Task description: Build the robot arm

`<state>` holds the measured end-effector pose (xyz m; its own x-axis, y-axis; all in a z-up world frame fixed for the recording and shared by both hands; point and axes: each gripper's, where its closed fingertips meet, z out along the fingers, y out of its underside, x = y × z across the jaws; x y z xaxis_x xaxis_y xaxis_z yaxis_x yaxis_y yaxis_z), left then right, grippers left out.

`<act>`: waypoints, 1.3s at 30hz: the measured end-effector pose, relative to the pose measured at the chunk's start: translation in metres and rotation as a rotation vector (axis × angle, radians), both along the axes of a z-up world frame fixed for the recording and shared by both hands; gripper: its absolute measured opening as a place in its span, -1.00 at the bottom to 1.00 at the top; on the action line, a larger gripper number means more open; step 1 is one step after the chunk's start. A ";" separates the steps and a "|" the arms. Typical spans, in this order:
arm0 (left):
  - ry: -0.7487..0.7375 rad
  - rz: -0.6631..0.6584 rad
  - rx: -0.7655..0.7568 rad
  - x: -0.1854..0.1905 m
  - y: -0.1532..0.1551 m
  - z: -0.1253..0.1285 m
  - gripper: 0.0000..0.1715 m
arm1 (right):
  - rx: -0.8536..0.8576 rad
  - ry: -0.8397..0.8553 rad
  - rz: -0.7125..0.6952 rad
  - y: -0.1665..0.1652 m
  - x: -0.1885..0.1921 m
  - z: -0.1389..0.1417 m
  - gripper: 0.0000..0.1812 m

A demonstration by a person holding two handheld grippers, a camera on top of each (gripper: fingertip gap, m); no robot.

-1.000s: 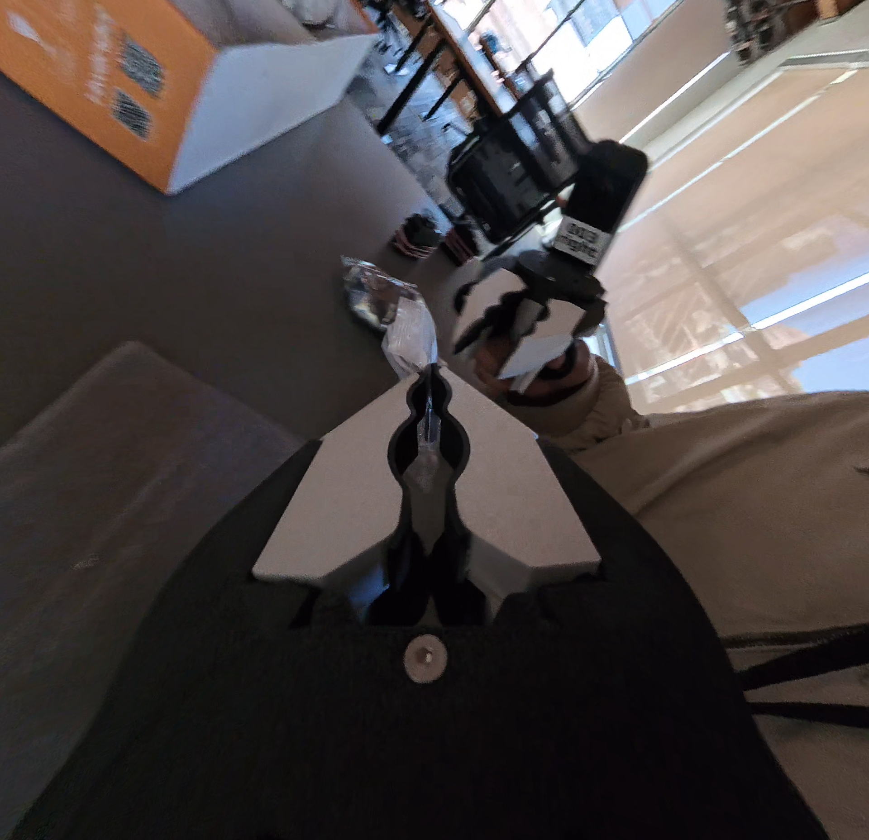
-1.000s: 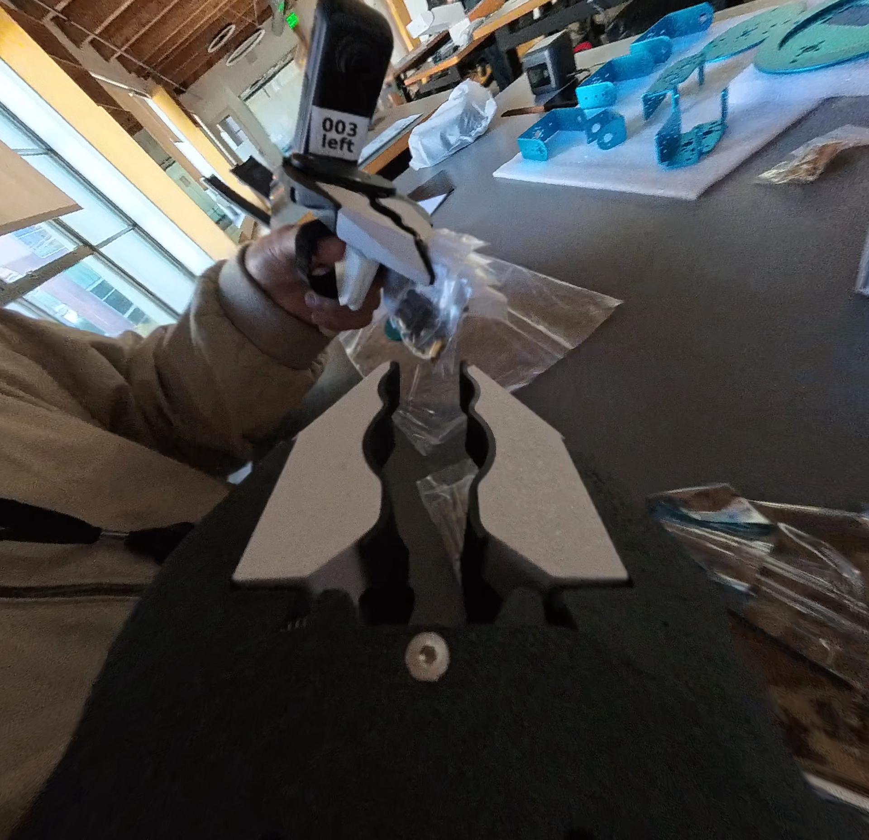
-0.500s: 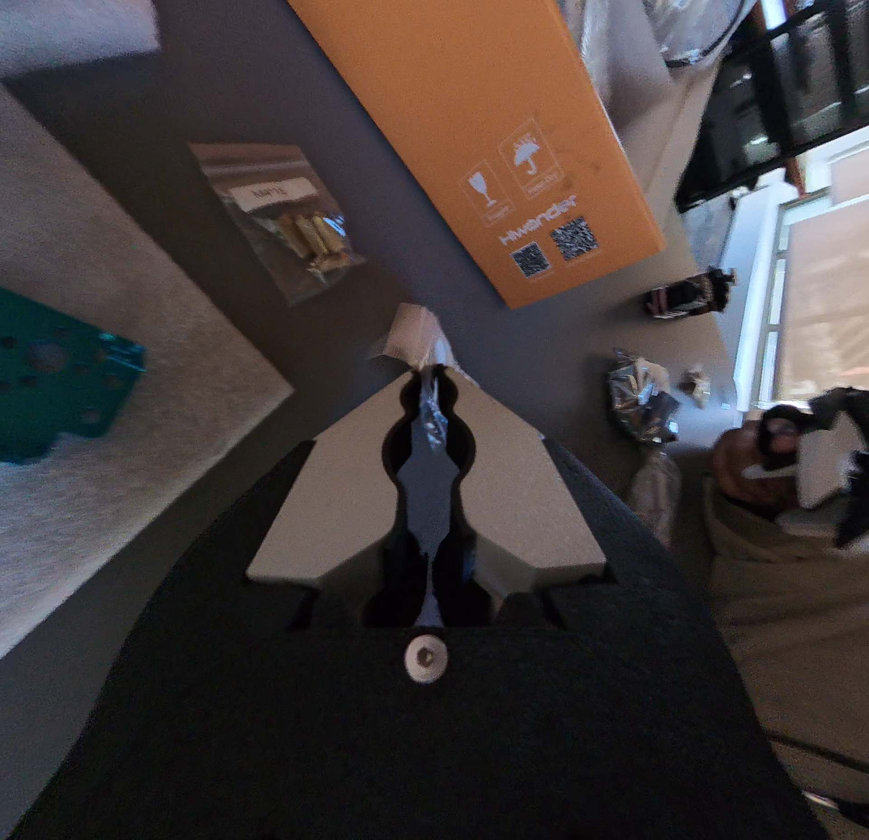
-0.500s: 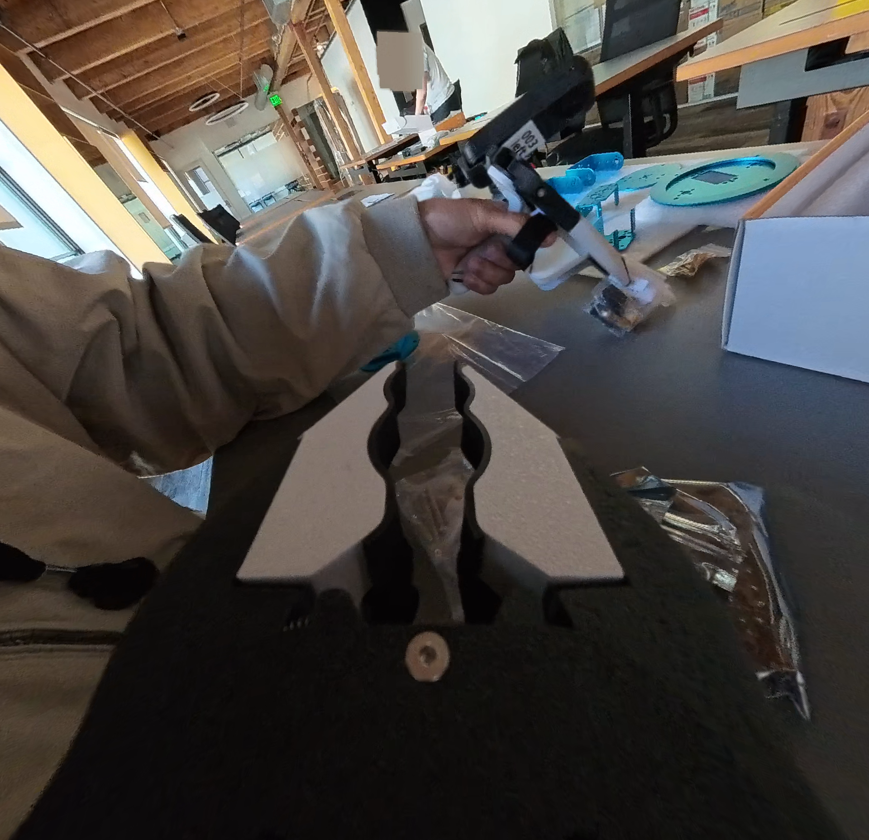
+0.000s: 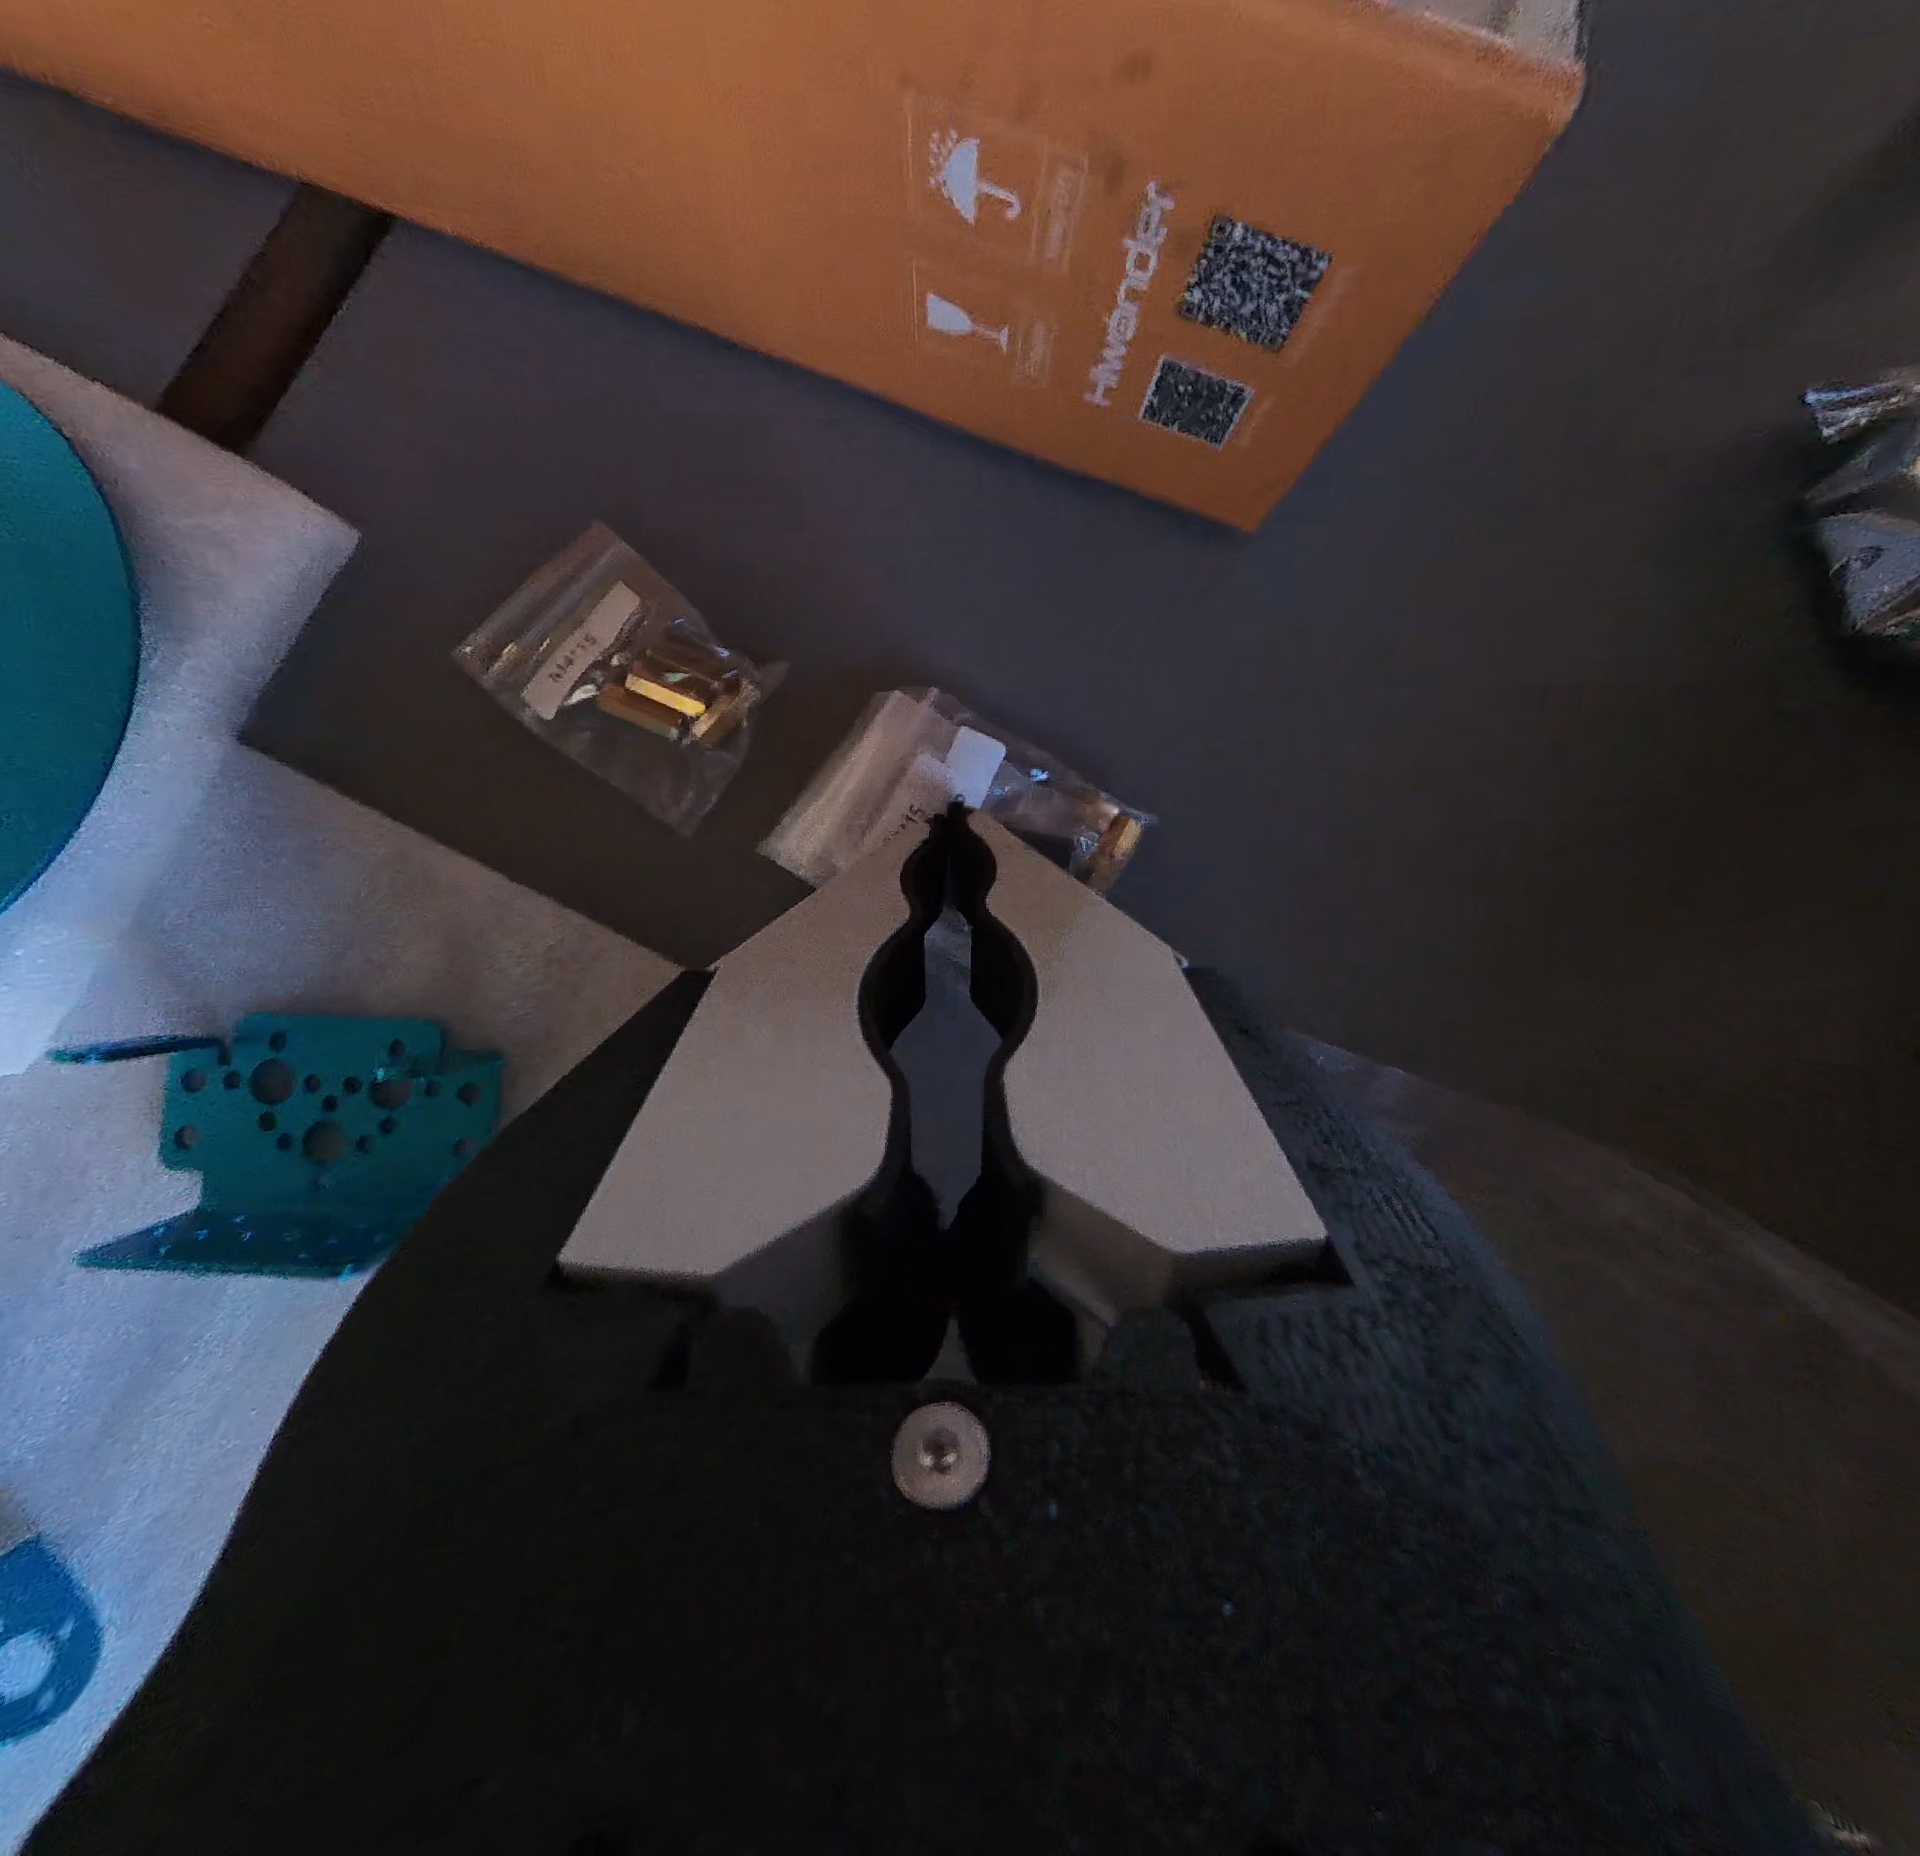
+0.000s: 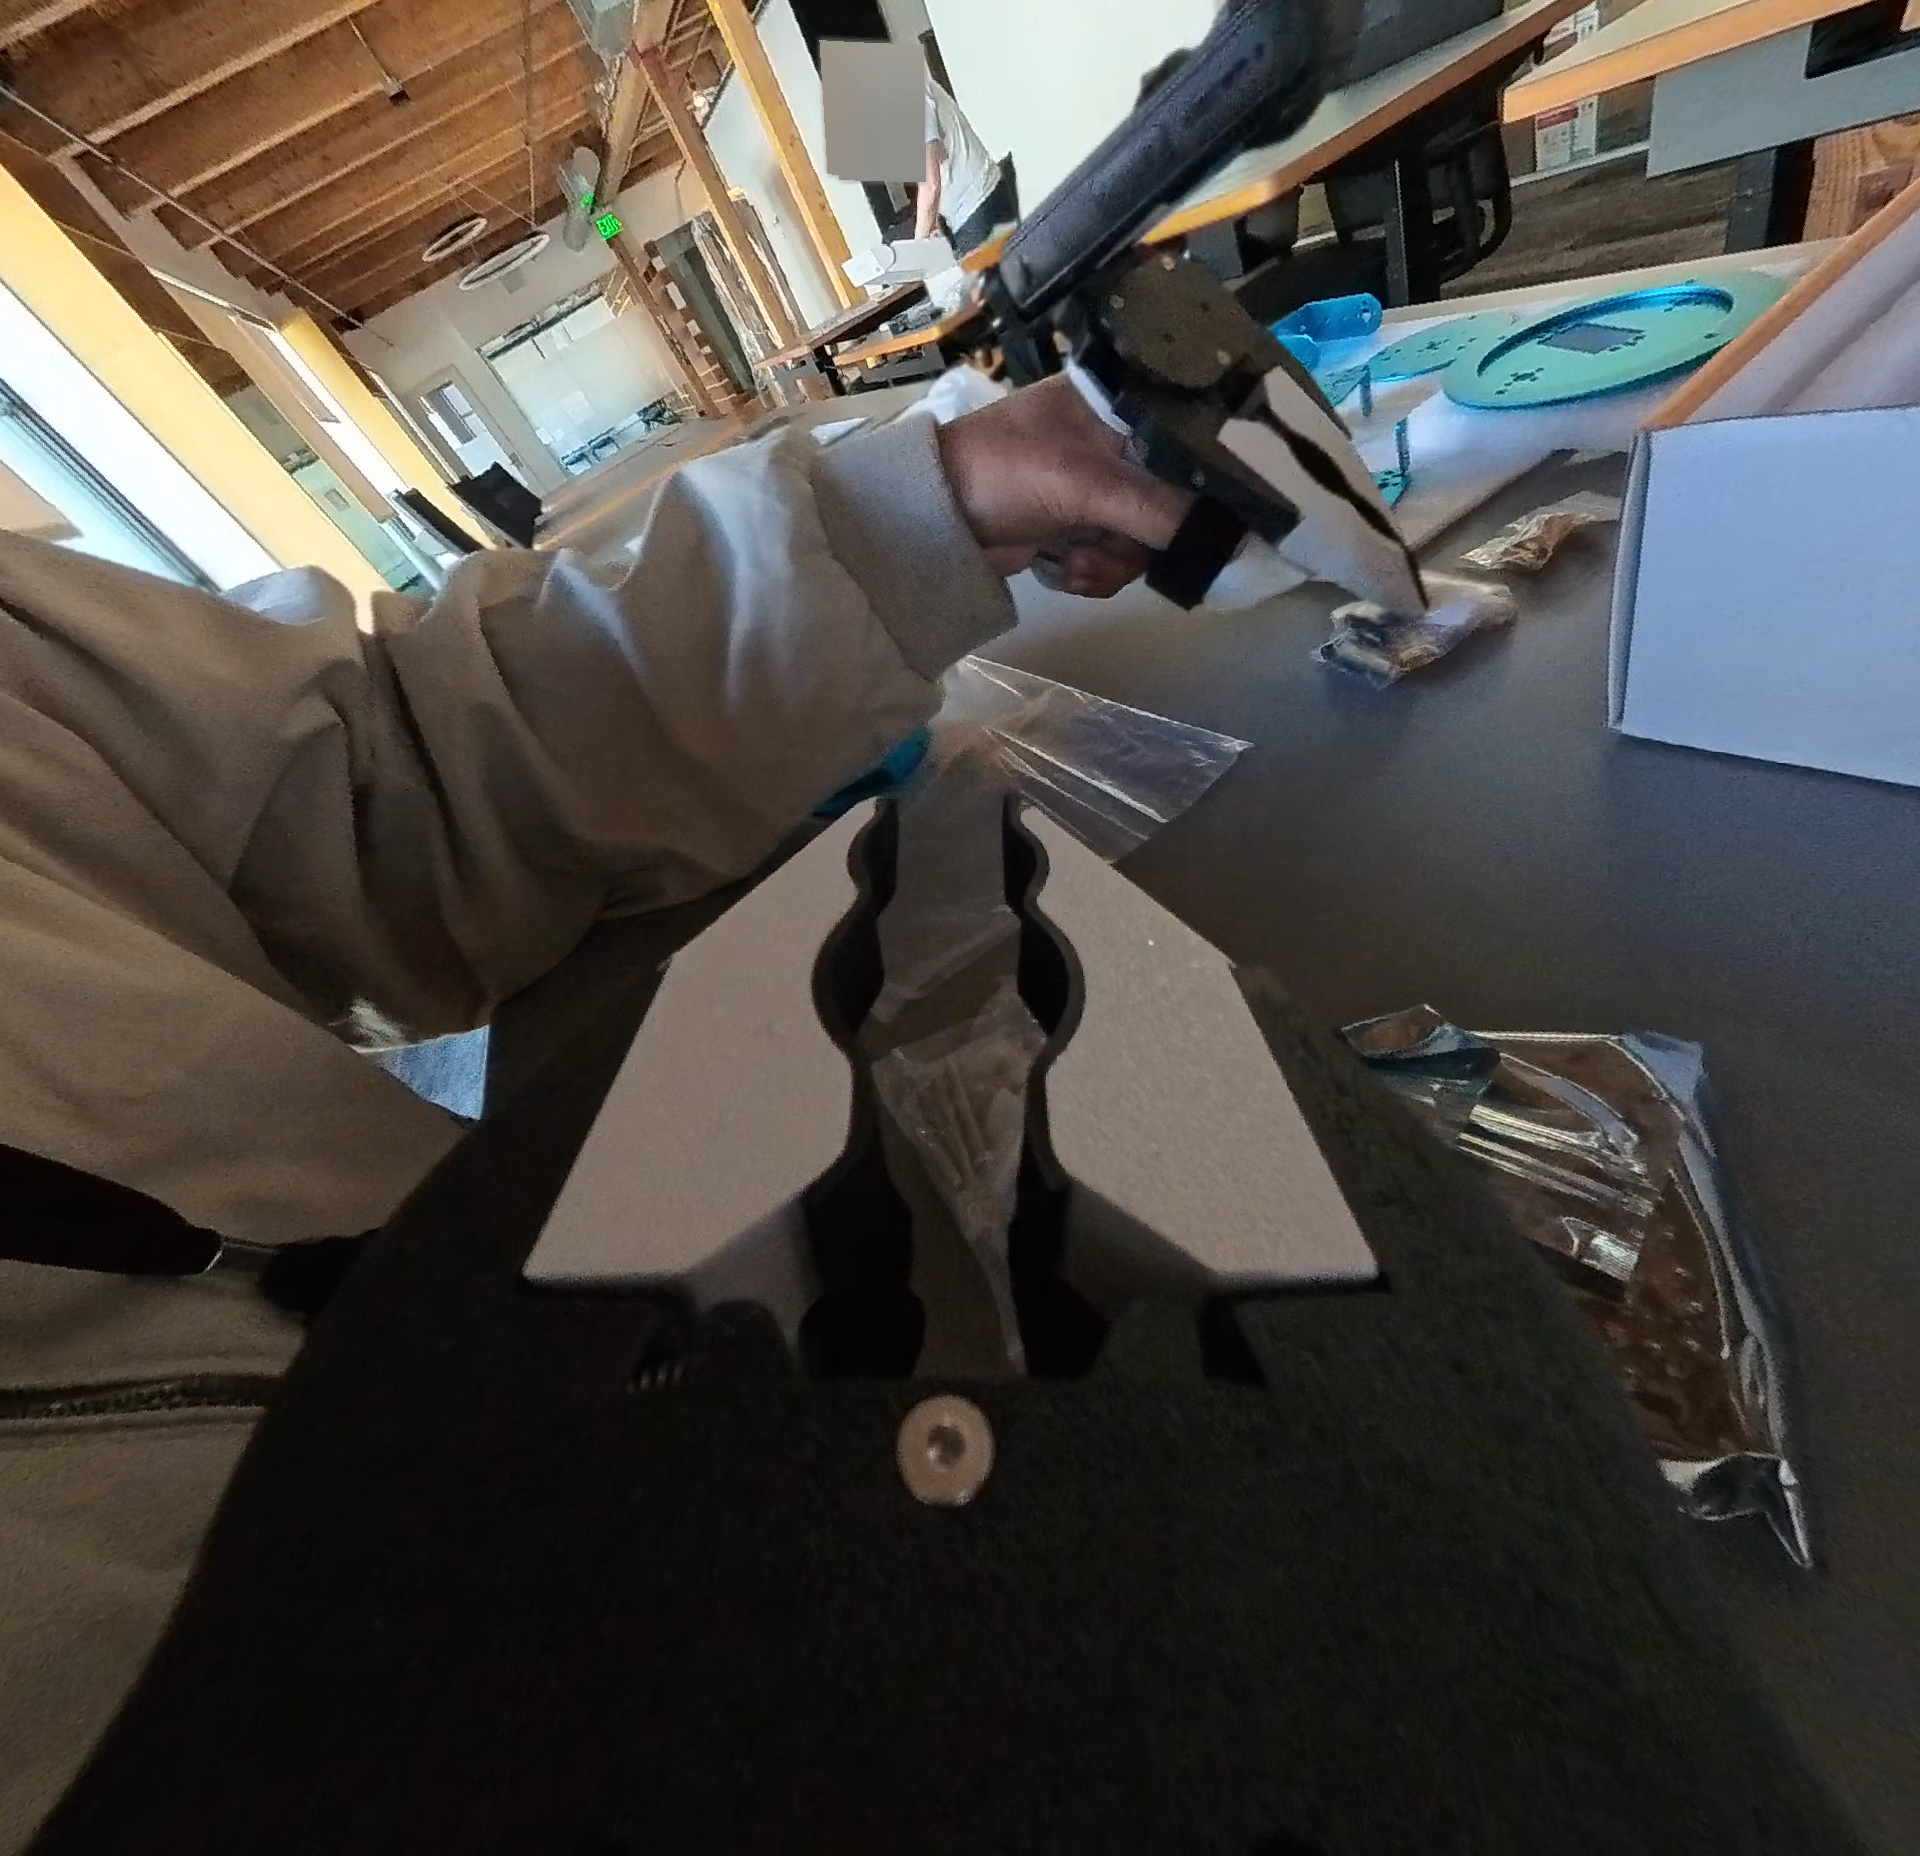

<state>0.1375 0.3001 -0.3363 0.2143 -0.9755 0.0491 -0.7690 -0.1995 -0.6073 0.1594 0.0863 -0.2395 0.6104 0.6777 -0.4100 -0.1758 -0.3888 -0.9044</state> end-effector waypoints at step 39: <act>-0.100 0.021 -0.100 0.007 -0.015 -0.003 -0.78 | -0.034 -0.016 0.003 0.004 -0.001 -0.010 -0.79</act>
<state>0.1444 0.2852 -0.3392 0.2237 -0.9600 0.1684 -0.7008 -0.2785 -0.6568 0.1582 0.0901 -0.2492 0.6152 0.6652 -0.4232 -0.1605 -0.4198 -0.8933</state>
